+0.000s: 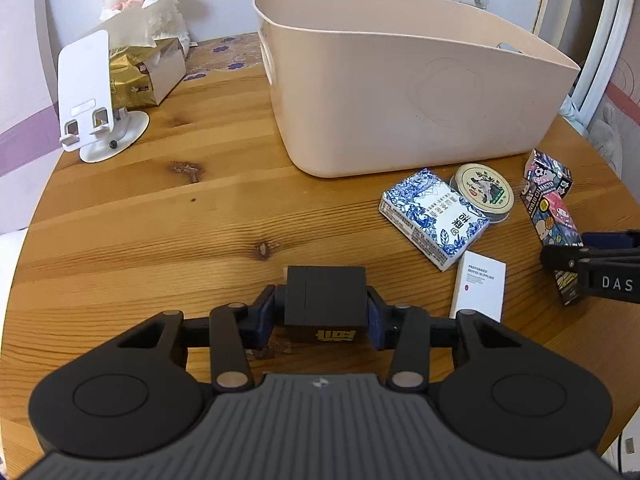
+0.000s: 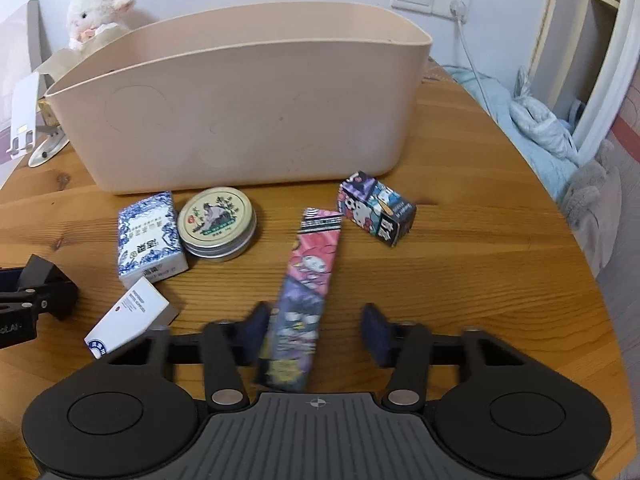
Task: Organize objects
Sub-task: 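Grasp the black cube box with the left tool while the right tool grasps the pink cartoon stick pack, then carry both held items into the beige basket and open both tools, then grasp the small white box with the left tool while the right tool grasps the purple cartoon cube box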
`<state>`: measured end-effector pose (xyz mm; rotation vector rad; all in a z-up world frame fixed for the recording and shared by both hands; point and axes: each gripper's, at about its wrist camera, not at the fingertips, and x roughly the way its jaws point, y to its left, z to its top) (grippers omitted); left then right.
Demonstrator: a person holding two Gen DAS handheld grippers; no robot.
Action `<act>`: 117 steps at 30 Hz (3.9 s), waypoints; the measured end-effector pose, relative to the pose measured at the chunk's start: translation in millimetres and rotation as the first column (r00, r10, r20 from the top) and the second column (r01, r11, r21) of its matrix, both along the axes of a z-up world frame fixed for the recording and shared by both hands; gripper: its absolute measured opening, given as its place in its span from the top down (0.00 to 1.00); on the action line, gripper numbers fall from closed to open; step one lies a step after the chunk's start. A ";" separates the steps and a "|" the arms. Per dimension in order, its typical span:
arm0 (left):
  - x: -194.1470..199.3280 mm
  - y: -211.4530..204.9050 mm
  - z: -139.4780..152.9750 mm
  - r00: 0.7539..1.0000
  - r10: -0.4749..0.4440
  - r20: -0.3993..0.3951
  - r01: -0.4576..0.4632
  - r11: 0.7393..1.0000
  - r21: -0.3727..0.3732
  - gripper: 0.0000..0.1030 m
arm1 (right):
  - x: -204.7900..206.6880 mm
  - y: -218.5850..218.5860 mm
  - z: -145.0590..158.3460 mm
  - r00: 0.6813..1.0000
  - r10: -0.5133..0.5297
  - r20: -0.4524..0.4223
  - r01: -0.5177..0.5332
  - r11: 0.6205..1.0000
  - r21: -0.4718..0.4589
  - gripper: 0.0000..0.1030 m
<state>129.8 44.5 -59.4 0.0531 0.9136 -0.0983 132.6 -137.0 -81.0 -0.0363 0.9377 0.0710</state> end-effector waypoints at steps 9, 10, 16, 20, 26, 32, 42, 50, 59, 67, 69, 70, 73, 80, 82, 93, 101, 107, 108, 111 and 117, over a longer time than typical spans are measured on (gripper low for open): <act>-7.4 -2.2 8.3 1.000 -0.024 0.004 0.025 0.999 -0.023 0.55 | -12.8 -6.7 13.3 0.999 0.009 0.052 -0.010 1.000 0.021 0.79; -8.3 -2.7 12.4 1.000 -0.028 0.013 0.029 0.999 -0.026 0.55 | -13.9 -11.1 17.4 0.998 0.007 0.063 -0.009 1.000 0.030 0.79; -8.2 -8.6 42.6 0.995 -0.052 0.084 0.056 0.998 -0.042 0.55 | -23.1 -29.3 53.2 0.988 -0.006 0.154 -0.004 0.998 0.067 0.79; -2.2 -13.1 63.7 0.990 -0.057 0.132 0.064 0.997 -0.051 0.55 | -23.5 -37.6 74.0 0.977 -0.017 0.211 -0.002 0.996 0.091 0.79; 13.6 -20.2 92.5 0.978 -0.054 0.204 0.068 0.996 -0.064 0.55 | -10.6 -47.5 105.2 0.958 -0.018 0.288 -0.010 0.995 0.097 0.79; 44.7 -26.6 112.1 0.967 -0.037 0.250 0.053 0.997 -0.060 0.55 | 18.5 -44.3 126.1 0.938 0.009 0.347 -0.037 0.997 0.074 0.79; 118.1 -48.6 100.0 0.977 -0.037 0.209 0.042 0.999 -0.017 0.55 | 93.4 -30.6 126.4 0.940 0.046 0.337 -0.067 0.996 0.051 0.80; 162.9 -54.4 63.0 0.998 -0.048 0.031 0.050 0.997 -0.061 0.55 | 130.9 -22.2 94.6 0.968 0.065 0.242 -0.074 0.997 0.028 0.80; 172.2 -60.0 51.6 0.999 -0.038 -0.021 0.038 0.999 0.010 0.54 | 143.8 -21.4 69.3 0.985 0.098 0.139 -0.097 0.995 -0.015 0.79; 160.3 -54.1 66.3 1.000 0.005 0.029 -0.005 1.000 0.015 0.26 | 119.6 -38.7 95.3 0.973 0.081 0.218 -0.089 0.996 0.028 0.32; 151.9 -53.0 76.2 0.998 0.017 0.068 -0.018 1.000 0.014 0.21 | 109.4 -41.5 103.7 0.967 0.083 0.239 -0.092 0.995 0.026 0.25; 147.2 -52.6 81.3 0.996 0.018 0.083 -0.020 1.000 0.014 0.19 | 103.7 -43.6 107.9 0.965 0.083 0.249 -0.093 0.995 0.028 0.22; 136.7 -50.6 92.2 0.994 0.025 0.105 -0.026 1.000 0.009 0.17 | 88.4 -49.1 117.3 0.958 0.087 0.272 -0.098 0.995 0.026 0.06; 102.1 -43.4 104.8 0.989 0.046 0.142 -0.049 0.999 0.018 0.16 | 50.8 -58.4 120.7 0.951 0.132 0.280 -0.131 0.991 -0.022 0.00; 90.3 -39.9 104.0 0.988 0.054 0.143 -0.057 0.998 0.012 0.15 | 42.6 -61.4 117.4 0.952 0.142 0.272 -0.139 0.990 -0.032 0.00; 38.8 -28.7 84.7 0.991 0.053 0.120 -0.056 0.998 0.026 0.15 | 9.9 -87.4 82.4 0.965 0.159 0.210 -0.150 0.987 -0.055 0.00; 15.6 -29.2 49.7 0.998 0.055 0.015 -0.055 0.998 -0.036 0.15 | -1.4 -100.1 51.6 0.975 0.162 0.149 -0.155 0.986 -0.056 0.00; 2.1 -39.3 23.7 0.999 0.019 -0.046 -0.021 0.999 -0.050 0.15 | -4.4 -105.6 30.5 0.981 0.152 0.122 -0.148 0.988 -0.035 0.00; 0.3 -40.9 19.3 0.998 0.017 -0.054 -0.019 0.999 -0.050 0.16 | -4.9 -105.6 27.2 0.982 0.149 0.119 -0.147 0.989 -0.029 0.00; -1.0 -43.6 8.8 0.997 0.007 -0.083 -0.012 0.998 -0.058 0.17 | -3.6 -104.6 19.7 0.982 0.148 0.115 -0.146 0.989 -0.021 0.00; -1.1 -49.4 -0.1 0.994 -0.011 -0.106 0.004 0.997 -0.071 0.37 | 2.8 -100.5 7.3 0.983 0.144 0.113 -0.143 0.990 -0.018 0.00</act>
